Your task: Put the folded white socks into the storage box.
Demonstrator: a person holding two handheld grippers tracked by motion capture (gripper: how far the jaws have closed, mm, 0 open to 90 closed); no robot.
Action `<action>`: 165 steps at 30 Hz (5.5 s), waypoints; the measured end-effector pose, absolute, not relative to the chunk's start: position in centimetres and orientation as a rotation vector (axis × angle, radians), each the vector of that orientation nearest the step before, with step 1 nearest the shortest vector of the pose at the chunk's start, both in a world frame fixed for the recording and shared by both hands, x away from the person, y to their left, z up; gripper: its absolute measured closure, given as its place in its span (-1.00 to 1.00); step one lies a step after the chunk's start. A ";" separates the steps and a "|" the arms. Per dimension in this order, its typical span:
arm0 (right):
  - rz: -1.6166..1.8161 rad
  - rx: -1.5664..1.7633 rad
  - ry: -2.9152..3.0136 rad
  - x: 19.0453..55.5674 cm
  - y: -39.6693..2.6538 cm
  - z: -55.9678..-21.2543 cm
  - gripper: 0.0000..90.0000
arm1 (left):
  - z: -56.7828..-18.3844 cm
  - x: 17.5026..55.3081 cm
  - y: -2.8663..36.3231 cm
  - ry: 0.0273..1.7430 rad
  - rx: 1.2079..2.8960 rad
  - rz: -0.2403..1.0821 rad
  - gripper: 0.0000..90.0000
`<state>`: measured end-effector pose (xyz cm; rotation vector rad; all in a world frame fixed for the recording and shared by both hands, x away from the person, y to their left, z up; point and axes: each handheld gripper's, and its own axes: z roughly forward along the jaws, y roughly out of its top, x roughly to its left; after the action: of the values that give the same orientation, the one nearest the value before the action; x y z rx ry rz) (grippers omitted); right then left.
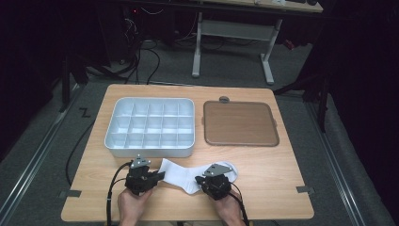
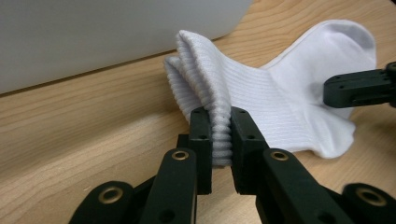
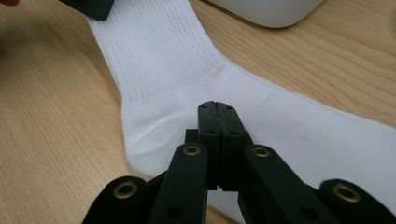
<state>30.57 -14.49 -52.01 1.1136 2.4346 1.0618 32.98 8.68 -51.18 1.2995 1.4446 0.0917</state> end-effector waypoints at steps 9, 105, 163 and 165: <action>1.045 1.105 2.461 30.9 -14.0 -52.5 1.00 | -49.8 32.5 9.1 1.398 1.269 0.051 0.80; 1.061 1.309 2.285 31.4 -20.4 -51.7 0.66 | -47.0 32.4 5.0 1.281 1.389 -0.037 0.80; 1.111 1.318 2.316 31.5 -18.7 -52.2 0.93 | -49.8 32.8 -1.1 1.252 1.556 -0.060 0.80; 1.113 1.318 2.317 31.5 -18.7 -52.2 0.93 | -50.0 32.9 -1.3 1.255 1.559 -0.058 0.80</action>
<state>31.50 -18.68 -52.21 1.3176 2.3172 1.1132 32.86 -1.30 -49.96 1.5593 1.2553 -0.0577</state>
